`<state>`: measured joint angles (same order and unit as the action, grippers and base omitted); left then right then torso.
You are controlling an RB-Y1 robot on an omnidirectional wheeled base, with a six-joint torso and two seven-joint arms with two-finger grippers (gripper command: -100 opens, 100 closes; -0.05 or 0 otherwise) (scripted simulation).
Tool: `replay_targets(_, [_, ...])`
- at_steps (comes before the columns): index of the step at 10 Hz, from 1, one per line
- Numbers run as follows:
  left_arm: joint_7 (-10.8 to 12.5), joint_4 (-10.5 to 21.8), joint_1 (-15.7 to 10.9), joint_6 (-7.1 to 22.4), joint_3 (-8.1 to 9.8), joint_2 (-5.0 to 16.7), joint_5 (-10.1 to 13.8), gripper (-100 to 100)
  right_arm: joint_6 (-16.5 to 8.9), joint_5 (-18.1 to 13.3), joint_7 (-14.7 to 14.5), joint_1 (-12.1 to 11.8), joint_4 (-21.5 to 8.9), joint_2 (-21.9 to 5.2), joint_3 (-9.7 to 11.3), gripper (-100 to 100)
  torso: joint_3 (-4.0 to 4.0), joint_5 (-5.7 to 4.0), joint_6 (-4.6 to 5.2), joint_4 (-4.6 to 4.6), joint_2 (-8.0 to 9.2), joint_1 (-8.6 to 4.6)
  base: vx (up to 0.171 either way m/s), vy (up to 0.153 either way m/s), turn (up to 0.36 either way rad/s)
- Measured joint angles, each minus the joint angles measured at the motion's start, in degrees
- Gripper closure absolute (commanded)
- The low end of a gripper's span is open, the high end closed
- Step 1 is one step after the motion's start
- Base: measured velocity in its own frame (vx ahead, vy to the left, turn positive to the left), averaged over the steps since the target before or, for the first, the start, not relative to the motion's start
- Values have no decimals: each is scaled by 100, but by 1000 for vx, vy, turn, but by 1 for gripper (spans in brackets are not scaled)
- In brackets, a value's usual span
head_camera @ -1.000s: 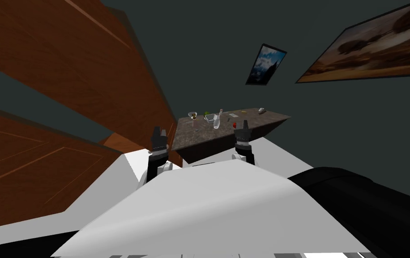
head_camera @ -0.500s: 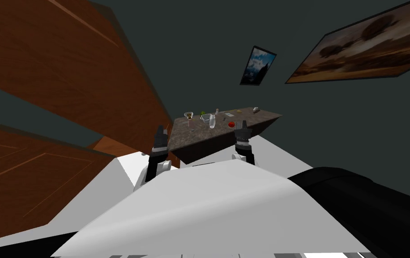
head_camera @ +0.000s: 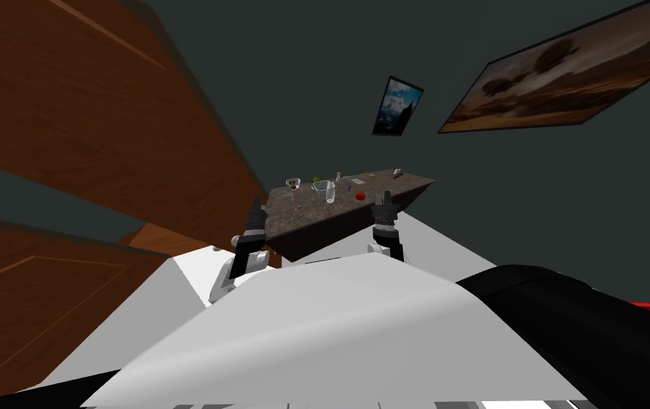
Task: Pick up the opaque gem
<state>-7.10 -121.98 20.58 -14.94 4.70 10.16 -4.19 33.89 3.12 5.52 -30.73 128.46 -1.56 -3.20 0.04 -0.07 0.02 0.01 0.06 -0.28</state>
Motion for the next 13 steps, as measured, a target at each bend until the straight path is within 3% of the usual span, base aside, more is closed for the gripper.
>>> replay_targets(13, [-25, 502, -866, 2058, 375, 535, -57, -100, 0, 0, 0, 0, 0, -1, -1, 0, 0, 3, -1, 0, 1, 14, -9, -71, -87])
